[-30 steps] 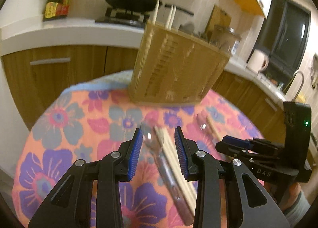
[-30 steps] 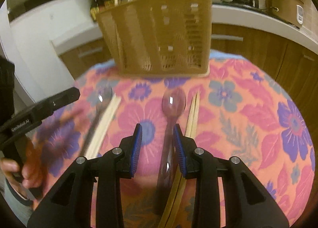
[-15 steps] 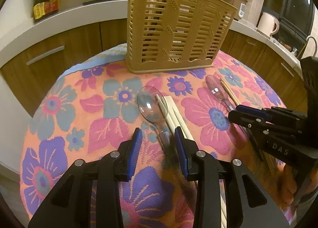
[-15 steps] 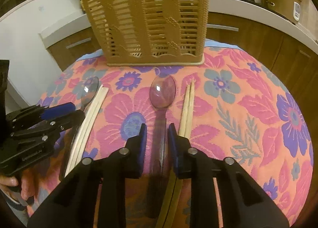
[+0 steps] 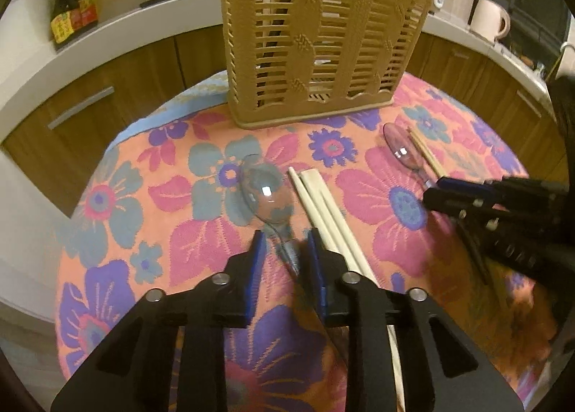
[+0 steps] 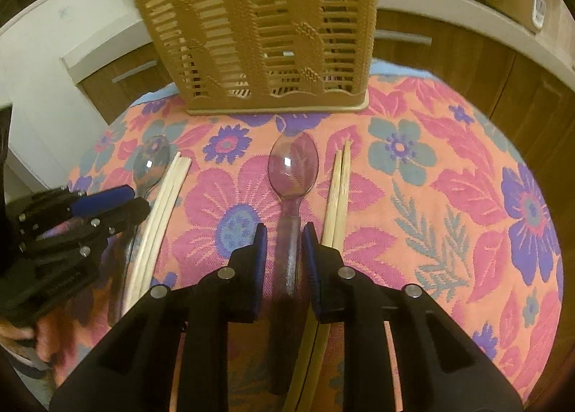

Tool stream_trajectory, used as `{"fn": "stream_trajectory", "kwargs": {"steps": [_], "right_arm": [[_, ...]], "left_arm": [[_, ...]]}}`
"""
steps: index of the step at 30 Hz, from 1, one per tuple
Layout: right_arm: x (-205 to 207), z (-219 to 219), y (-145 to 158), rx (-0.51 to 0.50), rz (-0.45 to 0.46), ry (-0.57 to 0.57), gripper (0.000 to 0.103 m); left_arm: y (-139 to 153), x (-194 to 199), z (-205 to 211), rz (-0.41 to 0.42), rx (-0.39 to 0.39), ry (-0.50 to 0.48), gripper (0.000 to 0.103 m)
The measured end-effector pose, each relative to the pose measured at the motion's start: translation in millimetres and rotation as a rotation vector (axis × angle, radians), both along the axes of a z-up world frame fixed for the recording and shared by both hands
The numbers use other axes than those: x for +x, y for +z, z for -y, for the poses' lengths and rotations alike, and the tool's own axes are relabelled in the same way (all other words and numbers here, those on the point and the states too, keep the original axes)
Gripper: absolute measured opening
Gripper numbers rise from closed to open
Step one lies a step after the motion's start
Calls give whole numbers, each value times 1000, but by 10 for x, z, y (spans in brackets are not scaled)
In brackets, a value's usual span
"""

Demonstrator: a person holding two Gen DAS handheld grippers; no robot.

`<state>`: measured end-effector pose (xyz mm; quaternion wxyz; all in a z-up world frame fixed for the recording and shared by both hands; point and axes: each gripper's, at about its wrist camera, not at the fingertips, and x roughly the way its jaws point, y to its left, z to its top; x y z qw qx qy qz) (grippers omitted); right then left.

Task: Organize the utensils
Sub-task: 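Grasp a purple spoon with the right tool while the left grasps a clear spoon, then lift both spoons over the tan holder and open both tools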

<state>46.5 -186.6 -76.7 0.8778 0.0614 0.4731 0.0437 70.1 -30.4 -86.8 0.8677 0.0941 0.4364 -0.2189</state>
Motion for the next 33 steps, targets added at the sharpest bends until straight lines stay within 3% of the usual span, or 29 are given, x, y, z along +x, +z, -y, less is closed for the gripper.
{"fn": "stream_trajectory", "kwargs": {"steps": [4, 10, 13, 16, 20, 24, 33], "right_arm": [[132, 53, 27, 38, -94, 2, 18], [278, 13, 51, -9, -191, 13, 18], [262, -82, 51, -98, -183, 23, 10], [215, -148, 55, -106, -153, 34, 10], [121, -157, 95, 3, -112, 71, 10], [1, -198, 310, 52, -34, 109, 10], [-255, -147, 881, 99, 146, 159, 10]], "left_arm": [[10, 21, -24, -19, 9, -16, 18], [20, 64, 70, -45, 77, -21, 19], [12, 36, 112, -28, 104, -11, 17], [4, 0, 126, -1, 112, 2, 9], [57, -20, 28, 3, 38, 20, 1], [259, -73, -109, 34, -74, 18, 1], [775, -242, -161, 164, -228, -15, 1]]}}
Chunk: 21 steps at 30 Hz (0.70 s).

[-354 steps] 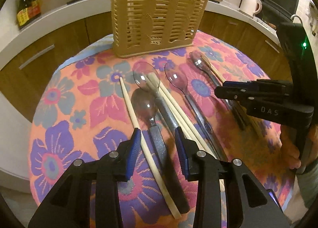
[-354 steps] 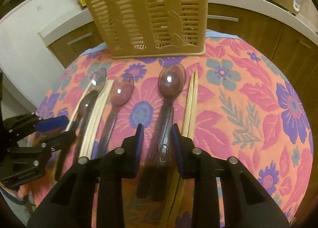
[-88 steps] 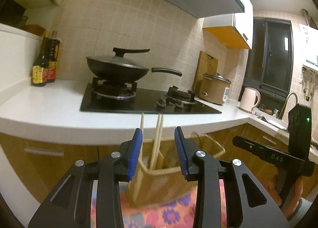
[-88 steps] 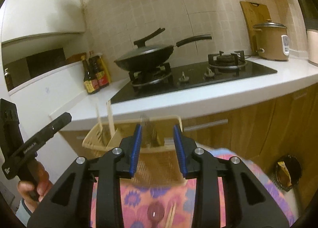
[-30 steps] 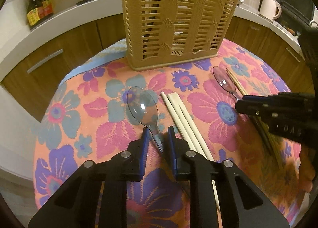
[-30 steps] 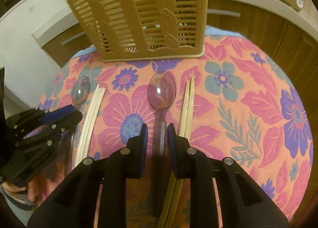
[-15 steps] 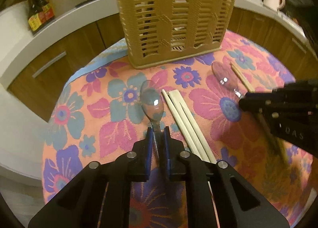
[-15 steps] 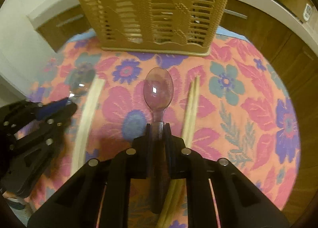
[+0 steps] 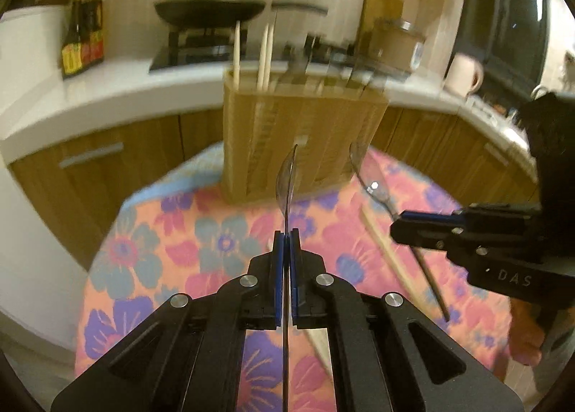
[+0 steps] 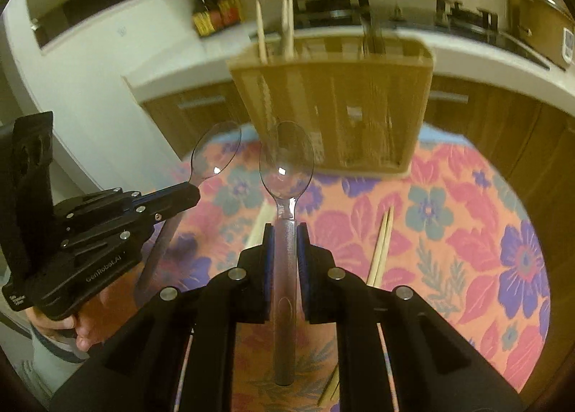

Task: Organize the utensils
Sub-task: 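Lift both spoons over the tan holder and open both tools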

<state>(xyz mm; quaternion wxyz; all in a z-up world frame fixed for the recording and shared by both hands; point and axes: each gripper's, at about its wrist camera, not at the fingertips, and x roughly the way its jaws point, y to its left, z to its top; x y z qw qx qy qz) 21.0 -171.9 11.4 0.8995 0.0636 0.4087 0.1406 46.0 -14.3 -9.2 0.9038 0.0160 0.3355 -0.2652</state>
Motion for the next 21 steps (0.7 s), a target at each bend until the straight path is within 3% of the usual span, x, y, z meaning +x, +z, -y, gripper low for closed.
{"fn": "stream_trajectory", "kwargs": {"steps": [6, 11, 21], "right_arm": [[-49, 144, 348, 26, 129, -11, 10], [-2, 340, 610, 54, 244, -48, 10], [580, 709, 946, 34, 408, -205, 10]], "left_arm": [[444, 10, -46, 115, -85, 8, 1], [791, 252, -49, 185, -142, 12, 1], [1123, 805, 184, 310, -230, 18, 1]]}}
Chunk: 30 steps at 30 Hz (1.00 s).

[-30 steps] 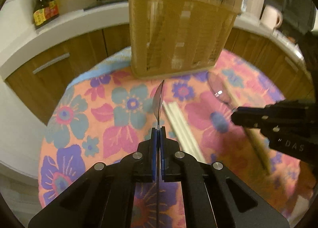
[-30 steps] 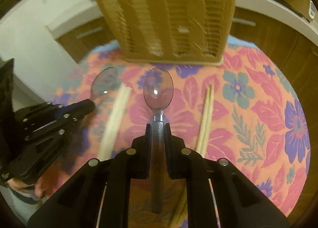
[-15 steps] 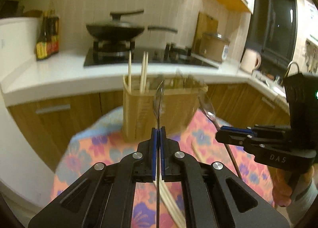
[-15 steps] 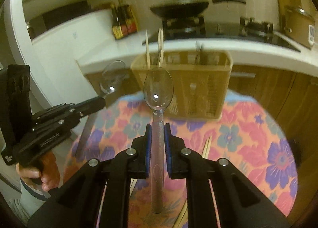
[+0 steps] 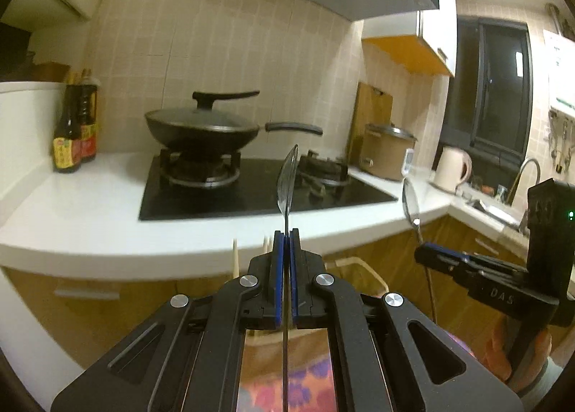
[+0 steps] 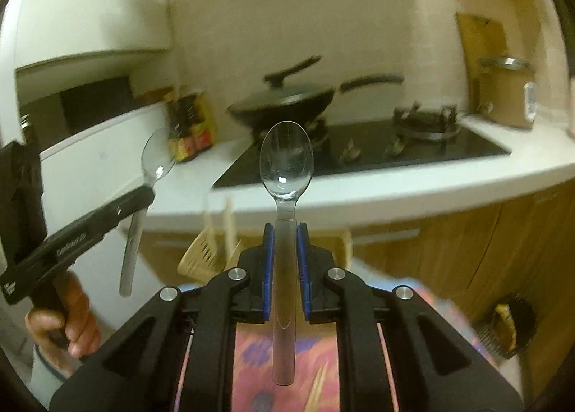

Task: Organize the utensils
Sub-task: 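Lift both spoons over the tan holder and open both tools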

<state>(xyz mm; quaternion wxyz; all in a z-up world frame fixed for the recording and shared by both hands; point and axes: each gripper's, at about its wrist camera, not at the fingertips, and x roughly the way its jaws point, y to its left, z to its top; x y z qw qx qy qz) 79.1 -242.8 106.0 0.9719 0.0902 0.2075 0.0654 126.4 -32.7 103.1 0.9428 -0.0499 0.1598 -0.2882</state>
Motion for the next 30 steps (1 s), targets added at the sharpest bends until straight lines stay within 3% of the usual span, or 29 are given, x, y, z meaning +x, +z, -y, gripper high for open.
{"fn": "stream_trajectory", "kwargs": {"steps": [5, 12, 25, 30], "right_arm": [[318, 110, 108, -28, 77, -88, 10], [686, 36, -50, -73, 98, -99, 10], [728, 53, -310, -77, 123, -72, 11], [607, 120, -406, -48, 84, -52, 12]], "left_arm": [[-14, 260, 49, 53, -56, 26, 1], [-204, 543, 55, 49, -143, 59, 1], [-485, 584, 137, 92, -142, 77, 2], [-556, 513, 23, 54, -163, 61, 14]]}}
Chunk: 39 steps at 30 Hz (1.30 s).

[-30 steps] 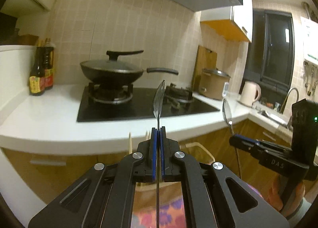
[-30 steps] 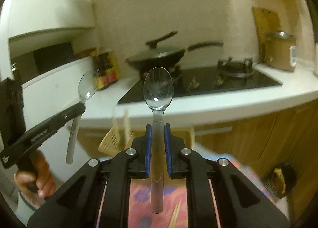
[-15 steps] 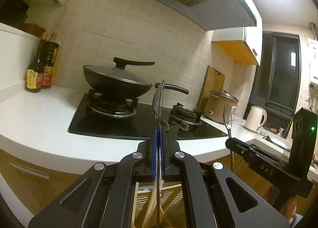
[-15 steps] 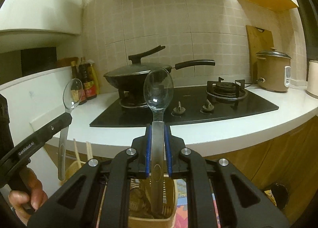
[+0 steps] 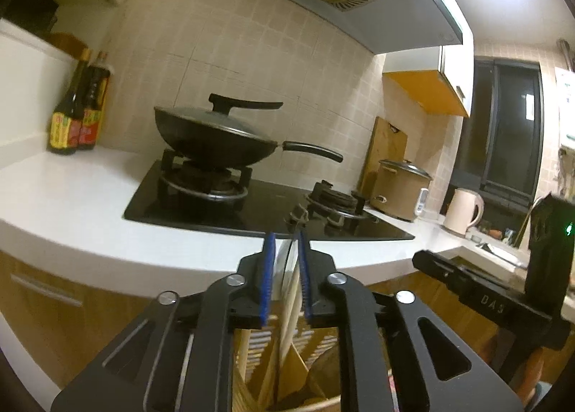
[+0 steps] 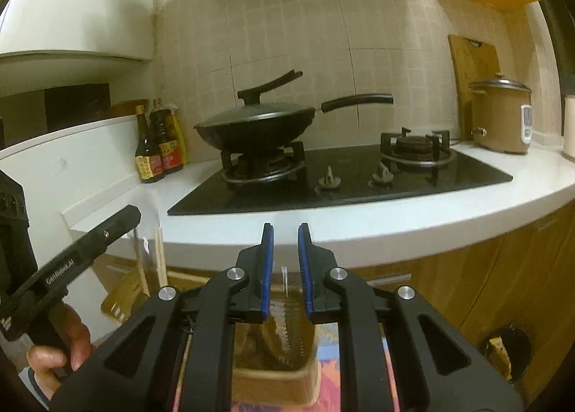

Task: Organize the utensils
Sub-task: 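Lift both spoons over the tan holder and open both tools, then move both tools back down over the chopsticks on the cloth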

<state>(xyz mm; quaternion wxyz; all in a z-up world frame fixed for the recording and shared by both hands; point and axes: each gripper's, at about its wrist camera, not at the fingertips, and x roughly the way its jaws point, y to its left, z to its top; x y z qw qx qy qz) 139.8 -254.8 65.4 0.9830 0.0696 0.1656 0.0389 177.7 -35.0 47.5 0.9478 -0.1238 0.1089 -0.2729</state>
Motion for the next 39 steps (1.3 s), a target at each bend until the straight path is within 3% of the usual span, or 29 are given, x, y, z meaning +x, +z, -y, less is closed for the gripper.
{"fn": "stream_trajectory", "kwargs": {"steps": [4, 6, 14, 20, 23, 24, 26, 27, 33, 35, 39], "right_arm": [[-163, 52, -21, 26, -21, 9, 13], [-267, 69, -41, 44, -39, 20, 18], [-718, 47, -254, 81, -125, 59, 20], [-1028, -55, -634, 107, -241, 124, 20], [-1134, -69, -791, 147, -294, 136, 24], [-1168, -73, -853, 168, -320, 146, 27], [-1226, -91, -930, 169, -350, 132, 48], [-1263, -109, -966, 168, -359, 127, 52], [-1340, -196, -1174, 146, -449, 64, 52], [-1361, -187, -1253, 153, -459, 55, 45], [-1389, -153, -1348, 162, -468, 31, 42]], "left_arm": [[6, -116, -67, -13, 23, -8, 21], [13, -191, -117, -18, 23, -9, 37], [-6, -626, -312, -57, 47, -39, 48], [-308, -928, -328, -168, 127, -61, 53], [-528, -1039, -290, -265, 185, -84, 60], [-579, -1056, -274, -288, 204, -90, 60], [-728, -1131, -224, -334, 264, -102, 60], [-790, -1159, -206, -350, 287, -105, 60], [-1117, -1231, -157, -481, 391, -101, 60], [-1183, -1237, -170, -518, 406, -115, 59], [-1276, -1277, -134, -544, 458, -119, 56]]}}
